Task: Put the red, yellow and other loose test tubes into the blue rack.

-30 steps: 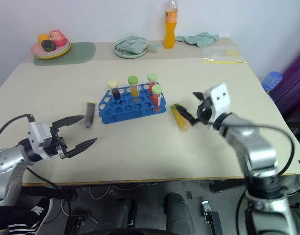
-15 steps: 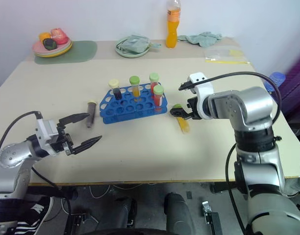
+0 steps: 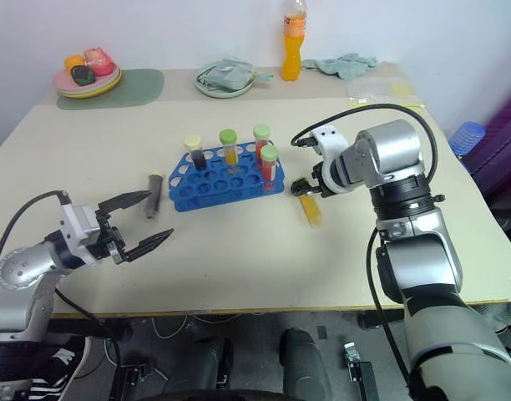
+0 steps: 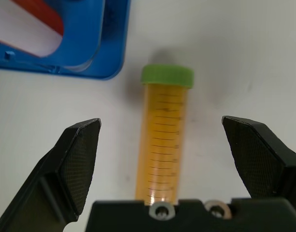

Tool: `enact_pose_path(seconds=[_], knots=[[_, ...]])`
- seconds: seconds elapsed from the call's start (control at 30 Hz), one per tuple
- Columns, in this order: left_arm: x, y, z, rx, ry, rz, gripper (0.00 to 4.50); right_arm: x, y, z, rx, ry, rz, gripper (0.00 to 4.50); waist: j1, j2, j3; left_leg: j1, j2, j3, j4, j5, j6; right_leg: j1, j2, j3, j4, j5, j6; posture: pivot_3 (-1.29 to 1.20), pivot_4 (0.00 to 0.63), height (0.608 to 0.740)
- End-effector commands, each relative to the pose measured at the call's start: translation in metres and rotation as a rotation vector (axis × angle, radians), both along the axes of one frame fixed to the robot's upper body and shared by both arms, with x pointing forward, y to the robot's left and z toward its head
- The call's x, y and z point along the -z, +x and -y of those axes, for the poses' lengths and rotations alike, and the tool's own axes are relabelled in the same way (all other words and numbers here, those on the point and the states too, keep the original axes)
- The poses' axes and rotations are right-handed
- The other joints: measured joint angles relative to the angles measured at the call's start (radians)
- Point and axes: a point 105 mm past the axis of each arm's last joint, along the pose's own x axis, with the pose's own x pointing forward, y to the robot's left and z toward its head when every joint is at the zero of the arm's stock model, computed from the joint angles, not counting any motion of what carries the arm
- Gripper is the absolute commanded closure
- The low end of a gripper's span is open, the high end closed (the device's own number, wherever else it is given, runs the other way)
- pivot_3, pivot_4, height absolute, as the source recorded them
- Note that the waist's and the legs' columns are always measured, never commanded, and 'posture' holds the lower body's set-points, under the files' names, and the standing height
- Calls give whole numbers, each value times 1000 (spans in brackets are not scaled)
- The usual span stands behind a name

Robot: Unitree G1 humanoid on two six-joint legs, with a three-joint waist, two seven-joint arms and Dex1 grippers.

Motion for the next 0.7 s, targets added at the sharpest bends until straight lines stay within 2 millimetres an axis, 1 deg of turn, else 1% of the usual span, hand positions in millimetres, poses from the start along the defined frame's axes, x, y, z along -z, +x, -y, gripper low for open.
enact_pose_path(seconds=[0.03, 0.53, 0.63, 0.67, 0.7], knots=[[-12, -5, 0, -6, -1, 59, 0, -5, 0, -5, -20, 3, 8, 61, 0, 0, 0, 0, 0, 0, 0, 0, 0, 0, 0, 0, 0, 0, 0, 0, 150, 740], [-10, -13, 5, -30, -14, 63, 0, 18, 1, 1, 27, -46, -16, 61, -2, 0, 0, 0, 0, 0, 0, 0, 0, 0, 0, 0, 0, 0, 0, 0, 150, 740], [-11, -14, 4, -36, -15, 65, 0, 21, 1, 5, 36, -53, -17, 874, 0, 0, 0, 0, 0, 0, 0, 0, 0, 0, 0, 0, 0, 0, 0, 0, 150, 740], [-11, -14, 4, -37, -15, 65, 0, 22, 1, 5, 36, -54, -22, 1431, -1, 0, 0, 0, 0, 0, 0, 0, 0, 0, 0, 0, 0, 0, 0, 0, 150, 740], [-11, -14, 4, -38, -15, 65, 0, 23, 1, 6, 36, -55, -23, 1871, -2, 0, 0, 0, 0, 0, 0, 0, 0, 0, 0, 0, 0, 0, 0, 0, 150, 740]])
